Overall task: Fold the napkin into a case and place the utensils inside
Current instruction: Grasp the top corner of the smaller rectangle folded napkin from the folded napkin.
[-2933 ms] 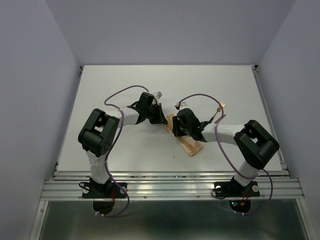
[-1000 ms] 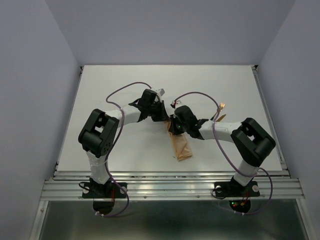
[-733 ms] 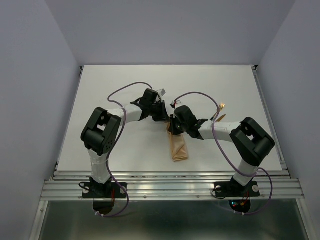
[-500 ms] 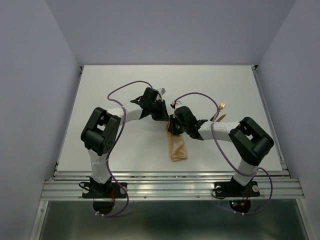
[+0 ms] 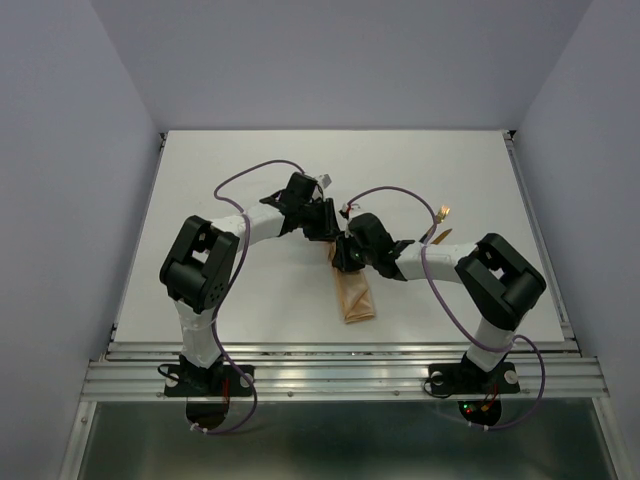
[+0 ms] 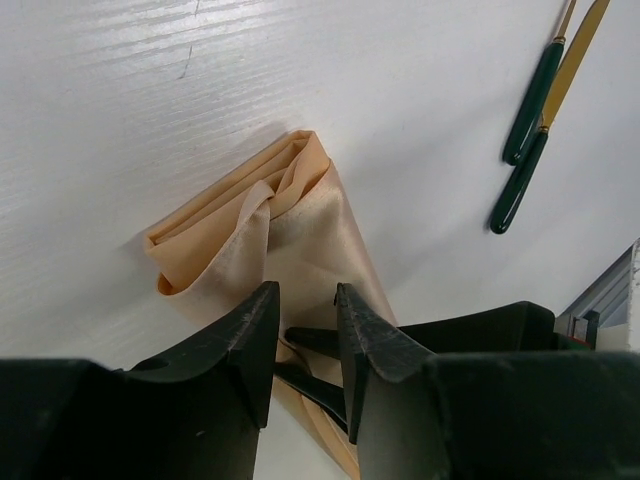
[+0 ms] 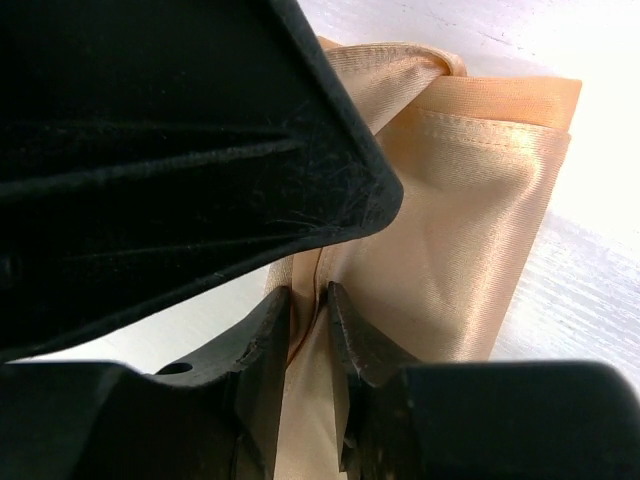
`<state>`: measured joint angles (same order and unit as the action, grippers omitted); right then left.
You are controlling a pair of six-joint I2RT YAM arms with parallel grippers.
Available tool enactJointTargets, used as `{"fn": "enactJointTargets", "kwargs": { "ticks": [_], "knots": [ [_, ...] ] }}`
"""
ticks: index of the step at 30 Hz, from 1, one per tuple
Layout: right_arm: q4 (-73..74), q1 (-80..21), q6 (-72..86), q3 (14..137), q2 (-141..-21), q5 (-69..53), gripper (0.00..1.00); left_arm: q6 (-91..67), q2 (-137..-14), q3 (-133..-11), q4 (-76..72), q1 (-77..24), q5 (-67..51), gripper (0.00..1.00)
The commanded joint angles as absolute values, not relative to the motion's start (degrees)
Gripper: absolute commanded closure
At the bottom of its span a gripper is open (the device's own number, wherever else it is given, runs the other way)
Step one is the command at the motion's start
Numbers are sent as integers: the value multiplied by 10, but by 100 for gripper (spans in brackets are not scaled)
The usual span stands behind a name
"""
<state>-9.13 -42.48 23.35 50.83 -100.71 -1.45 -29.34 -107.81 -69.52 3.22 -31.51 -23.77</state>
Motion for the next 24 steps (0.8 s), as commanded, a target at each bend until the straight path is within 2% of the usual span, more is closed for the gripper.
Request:
{"fn": "enactJointTargets", "kwargs": {
  "ticks": [1,6,11,15,18,20,22,23,24],
  "knots": [
    [-107,-430,236,517,-1006,-22,72,-282,-1044,-726,35,-318,-248,59],
    [-106,-430,243,516,-987,-18,67,-281,-1036,-726,38,-314,-244,64],
    [-105,-430,243,508,-929,25,62,-294,-1019,-720,24,-290,-284,76],
    [-94,-414,240,505,-896,34,60,-308,-997,-707,8,-264,-302,77],
    [-93,-394,240,497,-884,32,60,-313,-988,-696,9,-244,-301,82],
    [-92,-377,246,496,-889,19,70,-326,-992,-685,9,-230,-296,99],
    [-91,-369,254,494,-896,13,84,-333,-999,-666,10,-215,-290,100],
    [-91,-369,259,497,-901,5,95,-337,-1008,-660,10,-213,-278,100],
    [-91,-363,261,499,-907,5,99,-337,-1012,-656,11,-212,-270,100]
  ]
}}
